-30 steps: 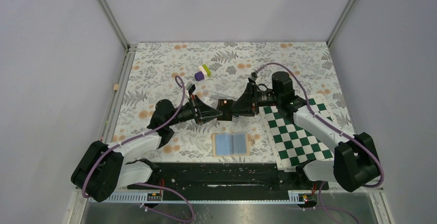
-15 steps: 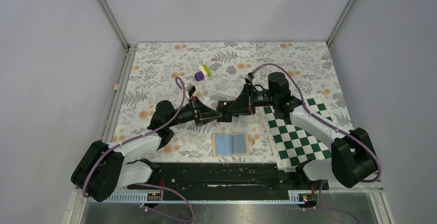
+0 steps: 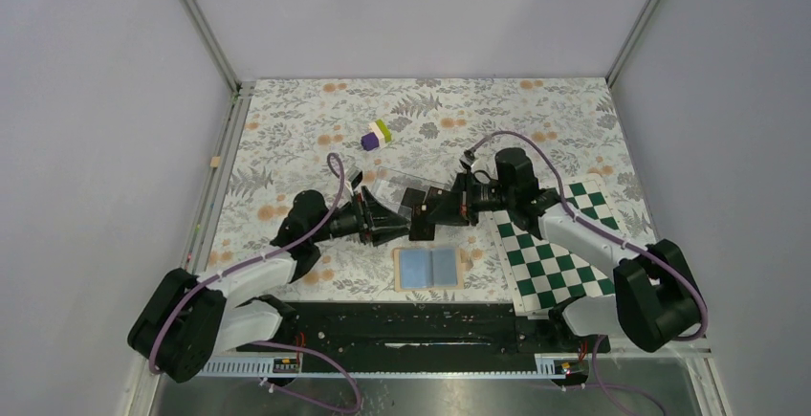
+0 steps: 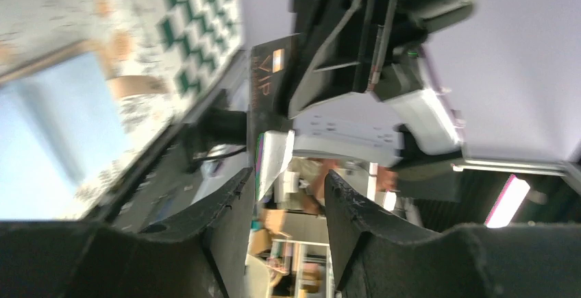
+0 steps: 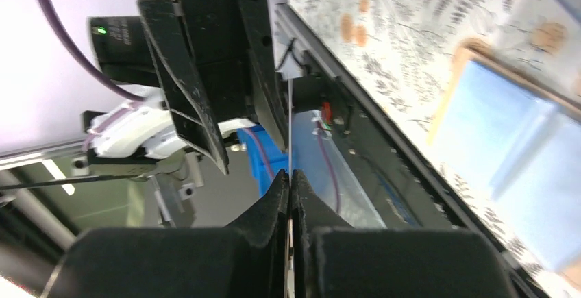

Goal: Put the credit cards into the card holder
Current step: Insert the credit card into the card holder.

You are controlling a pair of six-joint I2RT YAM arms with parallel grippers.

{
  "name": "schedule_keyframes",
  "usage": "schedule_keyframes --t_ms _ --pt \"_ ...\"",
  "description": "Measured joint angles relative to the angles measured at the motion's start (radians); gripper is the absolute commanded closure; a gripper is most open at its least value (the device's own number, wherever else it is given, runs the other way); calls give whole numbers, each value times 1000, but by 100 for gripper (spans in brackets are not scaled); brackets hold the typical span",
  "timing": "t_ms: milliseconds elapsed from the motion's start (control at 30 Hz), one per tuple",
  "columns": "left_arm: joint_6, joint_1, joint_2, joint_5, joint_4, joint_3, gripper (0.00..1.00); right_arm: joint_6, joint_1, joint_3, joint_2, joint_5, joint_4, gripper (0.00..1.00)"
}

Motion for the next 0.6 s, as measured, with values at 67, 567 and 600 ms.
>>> schedule_keyframes --t_ms 67,567,600 --pt "82 -2 -39 -16 -141 3 56 -59 0 -32 -27 35 -50 100" --pt "578 -67 -36 -307 -982 135 73 -212 0 -267 79 161 52 100" --pt "586 -80 -8 -314 -987 135 74 -213 0 -270 89 166 79 100"
